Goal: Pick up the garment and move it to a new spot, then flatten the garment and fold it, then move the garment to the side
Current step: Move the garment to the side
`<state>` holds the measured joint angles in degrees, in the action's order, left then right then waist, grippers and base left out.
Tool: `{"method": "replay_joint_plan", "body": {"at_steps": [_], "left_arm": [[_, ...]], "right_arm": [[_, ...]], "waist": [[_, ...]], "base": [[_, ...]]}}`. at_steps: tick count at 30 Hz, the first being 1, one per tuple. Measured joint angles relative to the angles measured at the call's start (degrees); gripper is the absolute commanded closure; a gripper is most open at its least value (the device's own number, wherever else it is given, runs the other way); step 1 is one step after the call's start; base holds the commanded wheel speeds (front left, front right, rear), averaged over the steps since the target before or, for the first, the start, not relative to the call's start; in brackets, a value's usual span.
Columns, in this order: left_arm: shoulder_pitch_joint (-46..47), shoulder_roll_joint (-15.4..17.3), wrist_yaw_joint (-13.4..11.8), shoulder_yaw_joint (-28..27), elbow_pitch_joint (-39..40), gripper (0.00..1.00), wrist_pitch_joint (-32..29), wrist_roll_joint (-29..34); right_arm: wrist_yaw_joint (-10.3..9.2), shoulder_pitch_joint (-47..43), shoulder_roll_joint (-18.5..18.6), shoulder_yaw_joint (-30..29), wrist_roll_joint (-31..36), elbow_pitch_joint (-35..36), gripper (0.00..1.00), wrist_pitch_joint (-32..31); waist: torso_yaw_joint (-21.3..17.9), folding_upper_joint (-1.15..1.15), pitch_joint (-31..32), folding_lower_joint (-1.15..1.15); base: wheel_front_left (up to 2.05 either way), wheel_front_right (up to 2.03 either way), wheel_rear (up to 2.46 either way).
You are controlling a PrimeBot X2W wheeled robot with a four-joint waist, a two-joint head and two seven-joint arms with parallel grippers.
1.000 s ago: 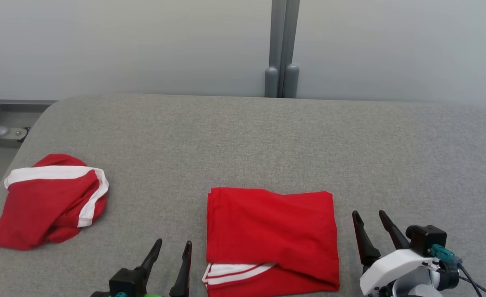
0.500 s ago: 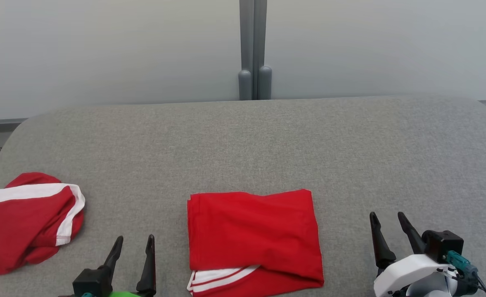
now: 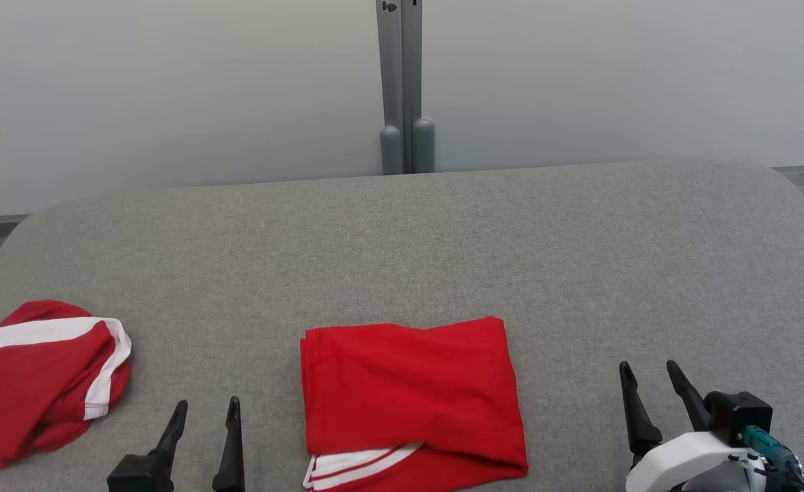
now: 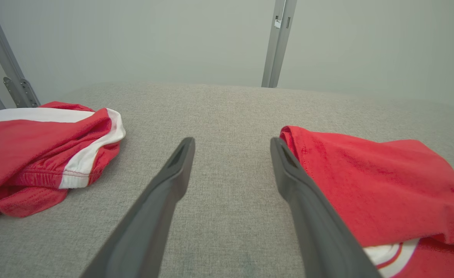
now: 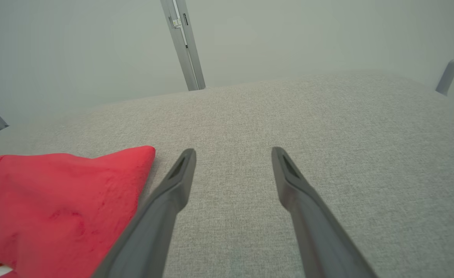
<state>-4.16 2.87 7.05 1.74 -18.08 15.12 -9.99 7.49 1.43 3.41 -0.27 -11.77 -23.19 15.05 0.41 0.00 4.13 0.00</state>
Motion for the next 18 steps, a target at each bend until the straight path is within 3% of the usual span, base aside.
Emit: {"method": "replay_joint_plan", "body": {"at_steps": [8,18], "left_arm": [[-0.1,0.0,0.0,-0.1,0.3,0.00,0.0,0.0],[0.1,0.0,-0.2,3.0,0.3,0.00,0.0,-0.4]], "right_arm": [[0.00,0.0,-0.1,1.2,0.2,-0.4,0.00,0.0],[0.00,3.0,-0.5,9.4,-3.4,-6.1,0.00,0.0]], "waist": [[0.7,0.00,-0.6,0.00],[4.4,0.00,-2.4,0.00]], "base": [[0.00,0.00,0.00],[0.00,0.00,0.00]]}}
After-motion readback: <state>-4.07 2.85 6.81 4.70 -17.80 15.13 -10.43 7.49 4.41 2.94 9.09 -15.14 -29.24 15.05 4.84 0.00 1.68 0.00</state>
